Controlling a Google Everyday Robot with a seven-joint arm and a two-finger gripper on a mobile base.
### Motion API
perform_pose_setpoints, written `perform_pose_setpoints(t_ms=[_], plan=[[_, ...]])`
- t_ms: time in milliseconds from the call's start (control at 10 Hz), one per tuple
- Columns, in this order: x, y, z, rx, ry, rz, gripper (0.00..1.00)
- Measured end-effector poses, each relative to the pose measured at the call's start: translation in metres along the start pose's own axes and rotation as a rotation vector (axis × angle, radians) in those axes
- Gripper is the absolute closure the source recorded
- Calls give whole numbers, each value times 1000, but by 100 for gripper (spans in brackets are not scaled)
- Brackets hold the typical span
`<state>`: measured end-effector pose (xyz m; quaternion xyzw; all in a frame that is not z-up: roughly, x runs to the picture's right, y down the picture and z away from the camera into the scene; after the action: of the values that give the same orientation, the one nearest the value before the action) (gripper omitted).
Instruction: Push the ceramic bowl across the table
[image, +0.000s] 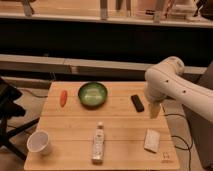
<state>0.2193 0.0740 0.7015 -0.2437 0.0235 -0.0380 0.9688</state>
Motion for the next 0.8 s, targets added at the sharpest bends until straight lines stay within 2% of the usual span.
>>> perform_pose_setpoints(t_ms=[400, 600, 800], plan=[[-7, -10, 4, 13, 12, -27, 20], [-21, -18, 8, 18, 12, -60, 20], [-26, -22, 8, 22, 14, -76, 20]])
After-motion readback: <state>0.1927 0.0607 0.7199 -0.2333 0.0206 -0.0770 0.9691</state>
